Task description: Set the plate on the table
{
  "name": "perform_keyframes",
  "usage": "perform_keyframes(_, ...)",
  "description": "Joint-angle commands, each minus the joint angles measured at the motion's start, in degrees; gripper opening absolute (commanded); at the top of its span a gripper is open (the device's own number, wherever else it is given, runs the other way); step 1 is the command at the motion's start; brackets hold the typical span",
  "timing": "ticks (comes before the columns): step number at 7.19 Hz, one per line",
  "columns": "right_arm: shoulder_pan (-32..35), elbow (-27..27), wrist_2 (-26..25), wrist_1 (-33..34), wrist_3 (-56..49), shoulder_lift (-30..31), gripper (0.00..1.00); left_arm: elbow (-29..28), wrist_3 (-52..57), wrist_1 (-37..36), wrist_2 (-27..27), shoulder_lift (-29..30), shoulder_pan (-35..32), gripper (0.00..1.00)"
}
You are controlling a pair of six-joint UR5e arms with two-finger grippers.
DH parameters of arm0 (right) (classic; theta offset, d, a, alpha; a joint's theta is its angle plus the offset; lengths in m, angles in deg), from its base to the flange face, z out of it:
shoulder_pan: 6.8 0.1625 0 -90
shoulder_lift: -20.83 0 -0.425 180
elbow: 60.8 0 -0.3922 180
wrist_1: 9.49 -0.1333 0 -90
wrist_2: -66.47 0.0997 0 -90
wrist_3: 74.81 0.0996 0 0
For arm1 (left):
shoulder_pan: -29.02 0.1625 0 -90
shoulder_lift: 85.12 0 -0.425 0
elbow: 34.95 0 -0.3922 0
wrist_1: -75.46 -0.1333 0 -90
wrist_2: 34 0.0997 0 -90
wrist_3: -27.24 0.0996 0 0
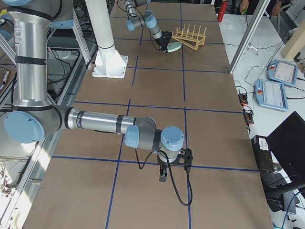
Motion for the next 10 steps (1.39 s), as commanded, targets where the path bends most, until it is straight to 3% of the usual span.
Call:
perform_keyframes(1,0.00,0.00,0.00,0.00,0.00,0.00,1.00,0.50,1.29,1.64,-0.10,-0.13,0.08,1.00)
perform_keyframes(4,0.00,0.00,0.00,0.00,0.00,0.00,1.00,4.26,1.20,1.64,-0.44,-0.13,-0.35,1.00)
perform_keyframes(5,0.00,0.00,0.00,0.00,0.00,0.00,1.00,6.02,1.02,1.64,-2.88,-0.13,-1.14,1.00)
perform_keyframes(6,0.00,0.00,0.00,0.00,0.00,0.00,1.00,8.04,1.02,1.56,-9.09,-0.04,-4.97,1.00)
perform_keyframes(8,0.00,0.00,0.00,0.00,0.00,0.00,1.00,9.56,1.37,1.38,-29.00,-0.22,-20.22,1.00)
perform_keyframes(9,0.00,0.00,0.00,0.00,0.00,0.00,1.00,9.56,4.16,1.12,-35.62,-2.39,-28.31,1.00)
perform_keyframes(10,0.00,0.00,0.00,0.00,0.00,0.00,1.00,9.47,10.28,1.47,-37.52,-4.68,-31.79,1.00)
